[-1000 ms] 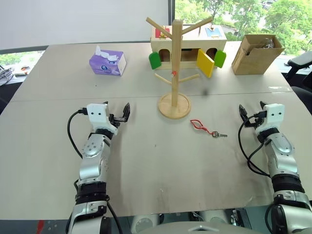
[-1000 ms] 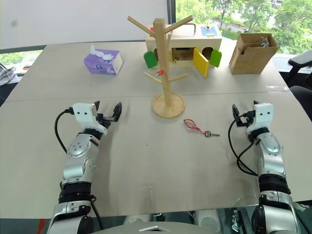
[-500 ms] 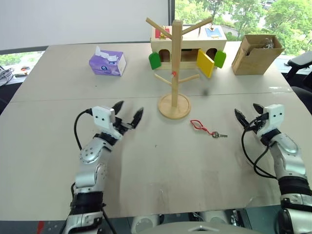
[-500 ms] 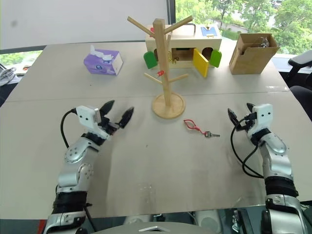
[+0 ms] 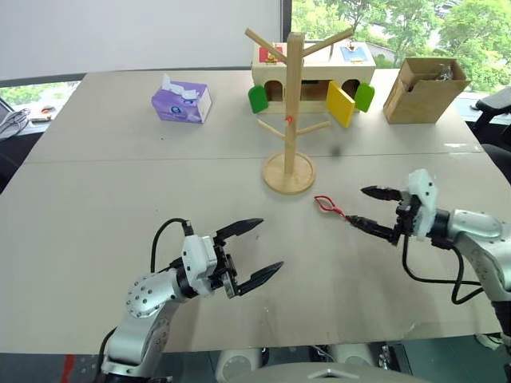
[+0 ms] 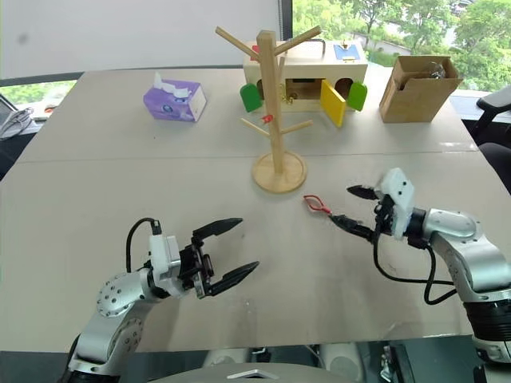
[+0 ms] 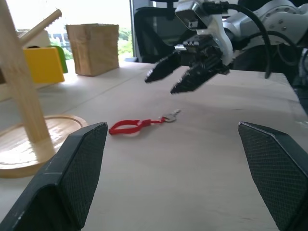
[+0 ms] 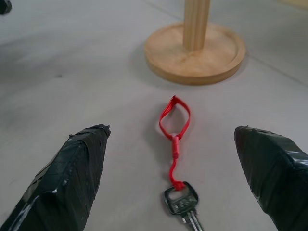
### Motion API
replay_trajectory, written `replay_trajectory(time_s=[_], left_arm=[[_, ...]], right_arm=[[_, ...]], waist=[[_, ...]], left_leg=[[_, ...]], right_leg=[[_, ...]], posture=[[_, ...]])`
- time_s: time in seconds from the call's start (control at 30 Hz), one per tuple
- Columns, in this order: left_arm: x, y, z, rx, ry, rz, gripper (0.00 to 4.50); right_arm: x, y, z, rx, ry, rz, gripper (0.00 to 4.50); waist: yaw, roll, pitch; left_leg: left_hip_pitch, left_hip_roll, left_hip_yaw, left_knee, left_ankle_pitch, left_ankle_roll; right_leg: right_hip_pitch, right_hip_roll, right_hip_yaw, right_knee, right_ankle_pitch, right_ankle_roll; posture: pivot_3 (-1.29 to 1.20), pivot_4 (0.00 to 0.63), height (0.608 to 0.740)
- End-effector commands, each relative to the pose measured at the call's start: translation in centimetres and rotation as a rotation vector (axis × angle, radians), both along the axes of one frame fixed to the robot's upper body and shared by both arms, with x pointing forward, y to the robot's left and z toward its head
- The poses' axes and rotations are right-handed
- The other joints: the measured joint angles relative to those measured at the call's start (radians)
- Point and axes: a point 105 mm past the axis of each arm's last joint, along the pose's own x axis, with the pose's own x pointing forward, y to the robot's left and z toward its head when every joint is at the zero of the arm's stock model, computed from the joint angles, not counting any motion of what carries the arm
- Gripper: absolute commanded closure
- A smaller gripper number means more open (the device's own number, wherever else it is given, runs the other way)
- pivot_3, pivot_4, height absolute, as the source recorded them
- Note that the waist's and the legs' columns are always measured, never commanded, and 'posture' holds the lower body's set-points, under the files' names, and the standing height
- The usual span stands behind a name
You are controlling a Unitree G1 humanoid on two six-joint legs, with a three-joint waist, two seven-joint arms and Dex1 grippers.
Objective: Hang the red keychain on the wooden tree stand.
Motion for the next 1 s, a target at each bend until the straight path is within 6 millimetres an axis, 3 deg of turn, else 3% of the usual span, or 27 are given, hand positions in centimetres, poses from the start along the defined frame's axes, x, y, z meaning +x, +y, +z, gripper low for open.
replay_trajectory(time_s=[0.03,0.27,0.47,0.7,0.83,0.9,1.0], left_arm=[[0.2,-0.3,0.6,-0.012,-0.041,0.011,0.00],[0.5,-0.7,0.7,-0.028,-0.038,0.023,0.00],[0.6,-0.5,0.7,-0.026,-0.030,0.025,0.00],[0.6,-0.5,0.8,-0.021,-0.033,0.027,0.00],[0.6,-0.5,0.8,-0.020,-0.028,0.030,0.00],[0.6,-0.5,0.8,-0.020,-0.027,0.032,0.00],[0.8,-0.4,0.8,-0.019,-0.028,0.038,0.00]], right_arm=[[0.6,0.9,0.5,-0.007,-0.061,-0.021,0.05],[2.9,1.0,-1.5,0.005,-0.110,-0.135,0.05],[2.8,0.9,-3.6,-0.029,-0.091,-0.129,0.05],[2.7,0.9,-4.3,-0.052,-0.106,-0.127,0.05],[2.6,1.1,-4.3,-0.057,-0.125,-0.116,1.15],[2.5,1.2,-4.4,-0.058,-0.123,-0.113,1.98],[2.5,1.2,-4.5,-0.057,-0.117,-0.110,3.61]], waist=[[0.001,0.000,0.000],[0.002,0.000,0.000],[0.002,0.000,0.000],[0.001,0.000,0.000],[0.001,0.000,0.000],[0.001,0.000,0.000],[0.002,0.000,0.000]], left_leg=[[0.000,0.000,0.000,0.000,0.000,0.000],[0.000,0.000,0.000,0.000,0.000,0.000],[0.000,0.000,0.000,0.000,0.000,0.000],[0.000,0.000,0.000,0.001,0.000,0.000],[0.000,0.000,0.000,0.000,0.000,0.000],[0.000,0.000,0.000,0.001,0.000,0.000],[0.000,0.000,0.000,0.001,0.000,0.000]], right_leg=[[0.000,0.000,0.000,0.000,0.000,0.000],[0.000,0.001,0.000,0.000,0.000,0.000],[0.000,0.001,0.000,0.000,0.000,0.000],[0.000,0.001,0.000,0.000,0.000,0.001],[0.000,0.001,0.000,0.001,0.000,0.001],[0.000,0.001,0.000,0.001,0.000,0.001],[0.000,0.001,0.000,0.001,0.000,0.001]], posture=[[0.00,0.150,0.740],[0.00,0.150,0.740],[0.00,0.150,0.740],[0.00,0.150,0.740],[0.00,0.150,0.740],[0.00,0.150,0.740],[0.00,0.150,0.740]])
